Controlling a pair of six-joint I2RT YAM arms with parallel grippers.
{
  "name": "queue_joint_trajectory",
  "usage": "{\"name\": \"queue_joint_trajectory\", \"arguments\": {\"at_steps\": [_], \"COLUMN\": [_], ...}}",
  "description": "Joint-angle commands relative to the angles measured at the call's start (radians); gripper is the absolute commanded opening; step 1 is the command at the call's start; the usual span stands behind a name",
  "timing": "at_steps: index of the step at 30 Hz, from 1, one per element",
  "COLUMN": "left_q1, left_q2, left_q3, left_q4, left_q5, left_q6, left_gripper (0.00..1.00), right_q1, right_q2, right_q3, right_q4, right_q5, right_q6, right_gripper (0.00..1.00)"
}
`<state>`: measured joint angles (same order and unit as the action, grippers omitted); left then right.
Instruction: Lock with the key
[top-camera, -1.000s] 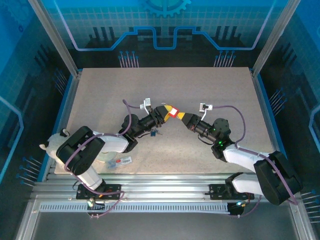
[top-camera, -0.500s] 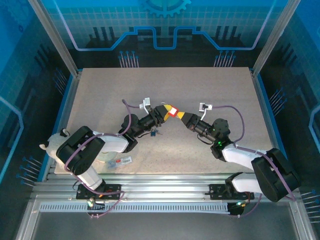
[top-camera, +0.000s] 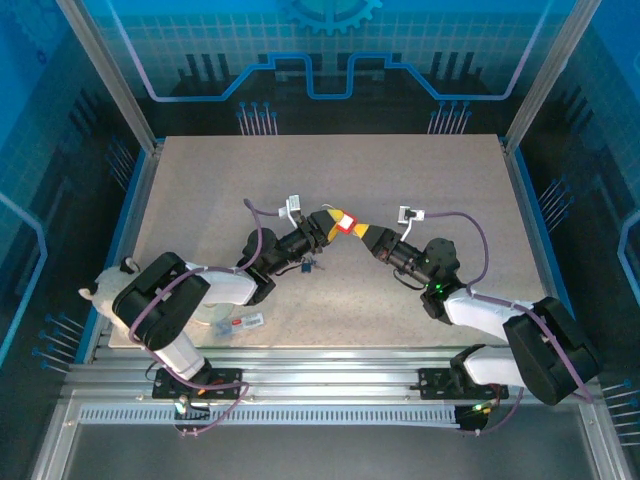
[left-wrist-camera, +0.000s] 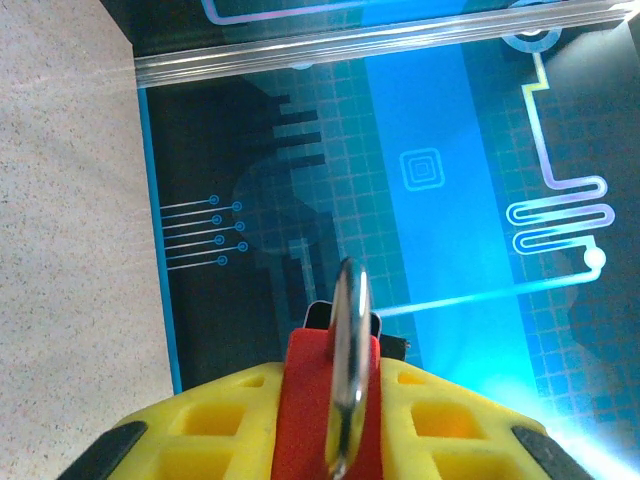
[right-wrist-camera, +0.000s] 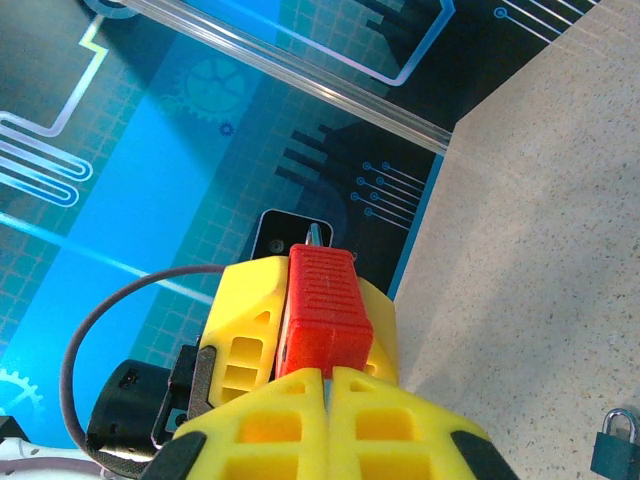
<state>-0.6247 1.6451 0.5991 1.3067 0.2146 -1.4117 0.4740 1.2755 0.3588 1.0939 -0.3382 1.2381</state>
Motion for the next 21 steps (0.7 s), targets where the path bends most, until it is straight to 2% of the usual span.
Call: {"name": "queue_joint_trajectory", "arguments": {"at_steps": [1, 21], "left_q1": [-0.010, -0.010], "left_q2": [-0.019, -0.054], "left_q3": [0.005, -0.010], "left_q4": [0.096, 0.096], "left_q5": [-0.017, -0.056], "left_q6": [0.008, 0.030], "left_gripper": [0.00, 0.00], "right_q1": [0.037, 0.045], "right_q2": [0.004, 0.045], "right_q3": [-0.014, -0.045], "right_q4": [0.062, 0.129], "right_q5": [-0.013, -0.005], "right_q6": [-0.051, -0.027], "right_gripper": [0.00, 0.00]}}
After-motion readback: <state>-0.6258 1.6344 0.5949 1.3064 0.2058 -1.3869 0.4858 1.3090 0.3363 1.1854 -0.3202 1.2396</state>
